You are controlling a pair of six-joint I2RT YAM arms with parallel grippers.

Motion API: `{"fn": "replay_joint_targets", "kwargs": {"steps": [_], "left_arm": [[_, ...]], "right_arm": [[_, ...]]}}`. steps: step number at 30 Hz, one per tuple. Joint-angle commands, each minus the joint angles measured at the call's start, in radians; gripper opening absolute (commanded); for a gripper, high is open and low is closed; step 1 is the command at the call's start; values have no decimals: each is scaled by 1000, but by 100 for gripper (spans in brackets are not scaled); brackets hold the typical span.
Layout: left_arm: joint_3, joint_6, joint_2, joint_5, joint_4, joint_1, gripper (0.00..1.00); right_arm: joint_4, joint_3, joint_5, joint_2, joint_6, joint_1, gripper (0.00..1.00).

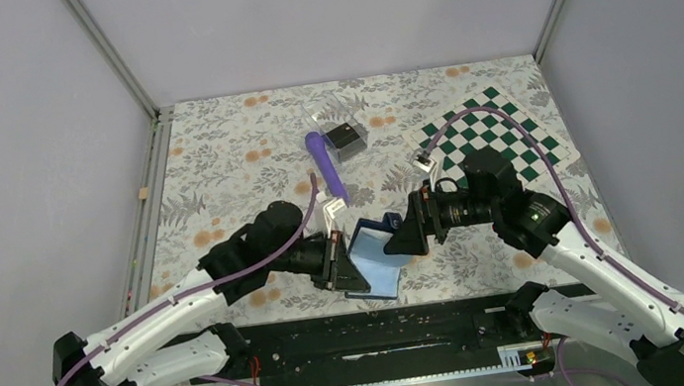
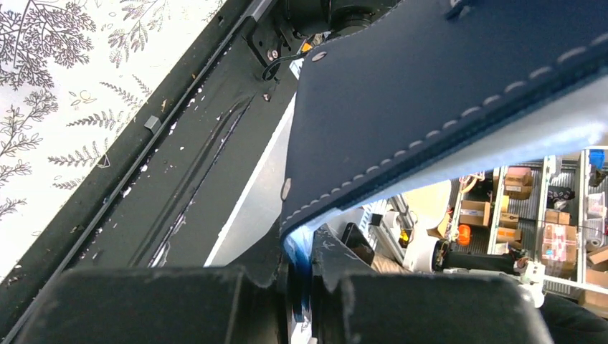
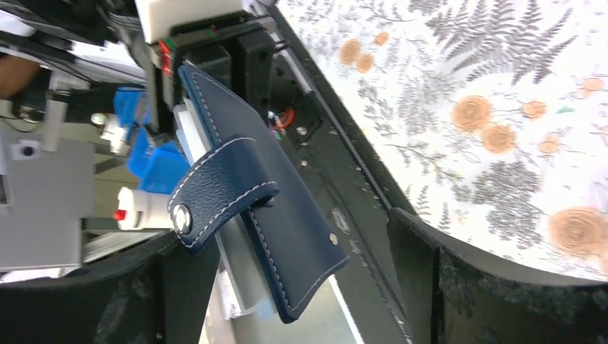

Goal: Put the credit cards into the card holder
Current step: Open the card holder.

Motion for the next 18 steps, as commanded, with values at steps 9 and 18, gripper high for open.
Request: {"fn": "replay_joint_targets", "kwargs": {"steps": [9,18], "left_arm": [[83,-134,112,110,-61,2,0],[160,-102,117,221,-29,-10,0]], "right_arm": [[-137,18,7,33,-318,2,96],[-80,-2,56,83,-324,63,96]]}}
